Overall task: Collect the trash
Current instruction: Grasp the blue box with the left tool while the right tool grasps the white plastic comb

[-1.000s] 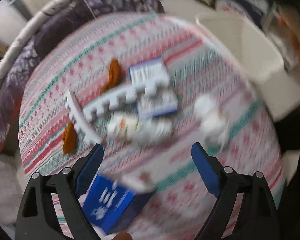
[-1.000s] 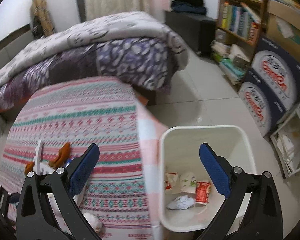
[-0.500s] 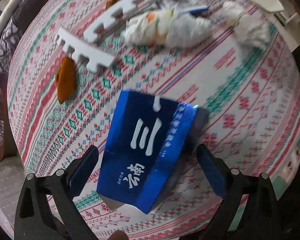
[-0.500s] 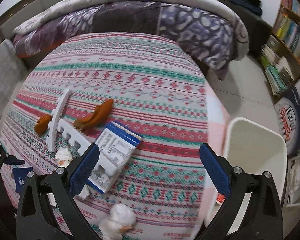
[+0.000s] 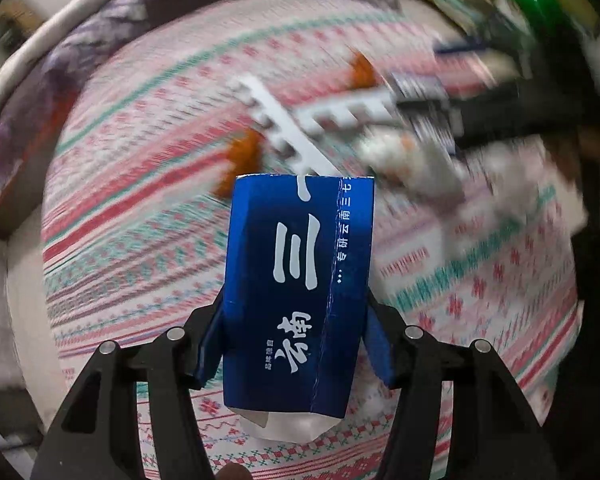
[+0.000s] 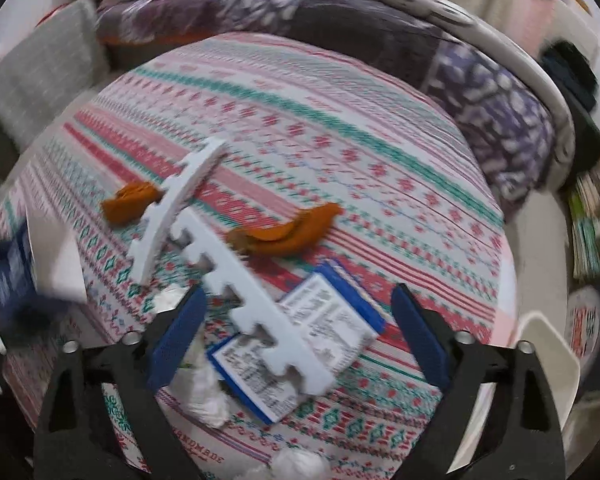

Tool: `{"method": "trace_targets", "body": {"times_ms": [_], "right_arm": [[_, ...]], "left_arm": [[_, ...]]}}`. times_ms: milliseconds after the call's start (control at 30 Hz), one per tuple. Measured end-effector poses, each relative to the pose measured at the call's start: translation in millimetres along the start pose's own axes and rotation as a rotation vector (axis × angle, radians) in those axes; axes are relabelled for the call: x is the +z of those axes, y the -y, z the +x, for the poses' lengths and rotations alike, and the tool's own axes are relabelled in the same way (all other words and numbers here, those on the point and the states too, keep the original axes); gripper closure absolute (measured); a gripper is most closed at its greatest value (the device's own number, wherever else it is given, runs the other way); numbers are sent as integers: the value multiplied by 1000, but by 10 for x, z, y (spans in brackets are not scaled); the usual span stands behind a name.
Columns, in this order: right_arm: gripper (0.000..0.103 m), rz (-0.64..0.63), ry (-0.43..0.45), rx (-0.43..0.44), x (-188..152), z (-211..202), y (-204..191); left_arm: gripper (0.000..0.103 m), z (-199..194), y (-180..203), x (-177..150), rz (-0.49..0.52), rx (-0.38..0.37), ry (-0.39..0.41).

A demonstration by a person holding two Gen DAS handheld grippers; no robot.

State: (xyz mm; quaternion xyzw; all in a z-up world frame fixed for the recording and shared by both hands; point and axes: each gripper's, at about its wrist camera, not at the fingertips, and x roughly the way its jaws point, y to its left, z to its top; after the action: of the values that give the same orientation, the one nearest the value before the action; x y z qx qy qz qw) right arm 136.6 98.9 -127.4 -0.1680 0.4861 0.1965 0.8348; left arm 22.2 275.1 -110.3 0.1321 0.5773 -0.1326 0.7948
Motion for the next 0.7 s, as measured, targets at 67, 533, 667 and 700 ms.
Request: {"method": "trace_targets", "body": {"times_ms": [67,533,667,700], "right_arm": [[23,-31,-10,4,1,36,-72],[79,41,-68,109,45,120,-99],[79,87,-27,111,57,-5,-34],[79,101,-10,111,65,-51,-15]], "left_arm": [[45,-142,-161,34,-96,5,50],[44,-347,-312,580,-523,-76,292],[44,-340,-308,575,-552,-69,327],[44,-354,-319,575,-558,-75,335]]}}
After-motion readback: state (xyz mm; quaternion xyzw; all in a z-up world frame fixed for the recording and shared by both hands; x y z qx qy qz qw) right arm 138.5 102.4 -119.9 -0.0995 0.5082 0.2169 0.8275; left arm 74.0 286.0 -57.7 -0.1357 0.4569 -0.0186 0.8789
